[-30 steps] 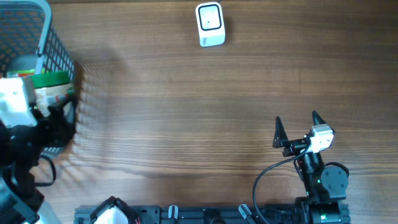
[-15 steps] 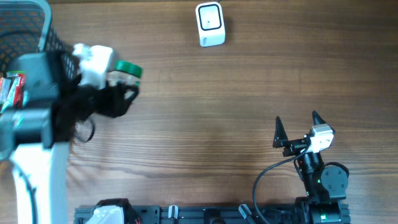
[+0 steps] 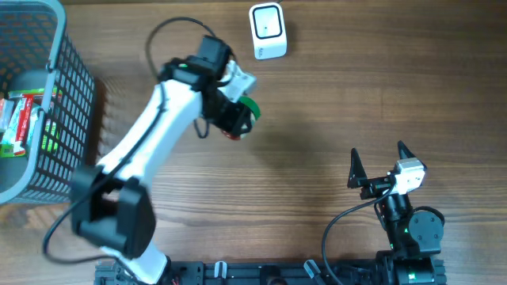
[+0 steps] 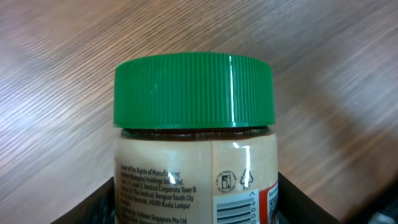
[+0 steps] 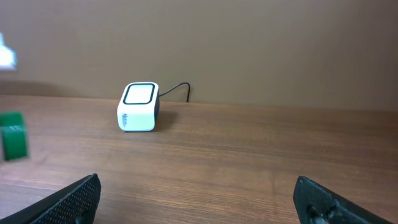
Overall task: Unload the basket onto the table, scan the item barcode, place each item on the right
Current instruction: 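Lift the jar out and carry it toward the scanner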
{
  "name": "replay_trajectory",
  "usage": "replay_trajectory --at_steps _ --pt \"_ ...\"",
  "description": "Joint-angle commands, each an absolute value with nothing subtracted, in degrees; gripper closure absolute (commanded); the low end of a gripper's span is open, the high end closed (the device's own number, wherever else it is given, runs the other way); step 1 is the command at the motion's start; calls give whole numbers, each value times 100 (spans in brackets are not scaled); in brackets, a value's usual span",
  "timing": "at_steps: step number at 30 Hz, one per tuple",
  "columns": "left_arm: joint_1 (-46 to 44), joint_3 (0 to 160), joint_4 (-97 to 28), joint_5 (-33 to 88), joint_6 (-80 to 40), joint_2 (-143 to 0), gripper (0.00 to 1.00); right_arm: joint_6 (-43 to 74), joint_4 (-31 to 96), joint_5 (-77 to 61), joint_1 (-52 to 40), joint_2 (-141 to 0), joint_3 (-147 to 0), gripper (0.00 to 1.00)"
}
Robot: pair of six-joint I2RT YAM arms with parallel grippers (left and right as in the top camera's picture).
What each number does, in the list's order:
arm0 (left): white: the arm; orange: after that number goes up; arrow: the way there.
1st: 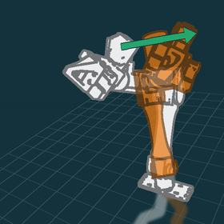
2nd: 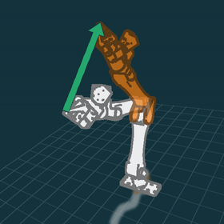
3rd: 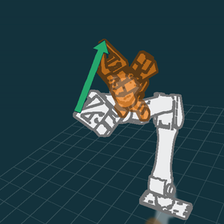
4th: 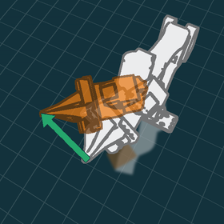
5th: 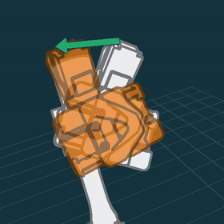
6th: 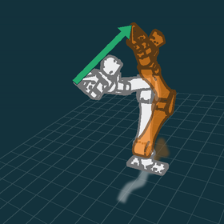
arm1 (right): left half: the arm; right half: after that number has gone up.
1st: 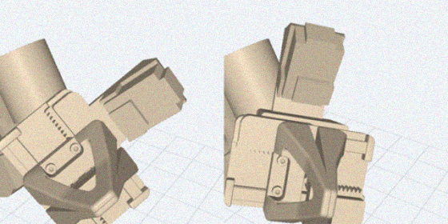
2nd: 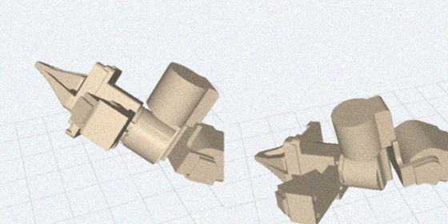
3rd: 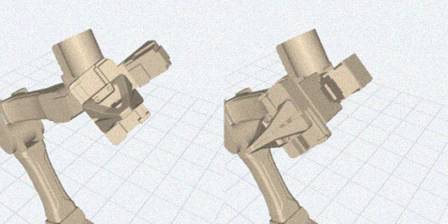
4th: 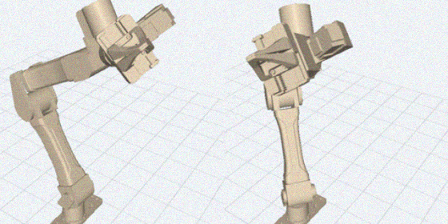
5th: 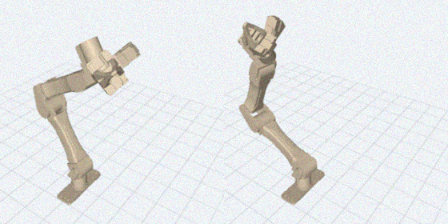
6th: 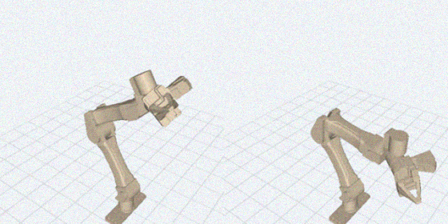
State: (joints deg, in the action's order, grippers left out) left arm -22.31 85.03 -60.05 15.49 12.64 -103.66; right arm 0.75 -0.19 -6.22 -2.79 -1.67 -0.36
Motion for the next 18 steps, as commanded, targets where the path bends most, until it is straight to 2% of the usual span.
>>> replay_trajectory --at_steps 1,16,18 --pt "-2545 8593 -5627 1555 856 -10768 44 38 -38 -648 -239 -172 -30 0" --pt "-3559 8285 -4598 1352 397 -11478 44 40 -38 -650 -239 -172 -30 0" --pt "-3645 8270 -4523 1339 401 -11542 36 38 -38 -648 -239 -172 -30 0"
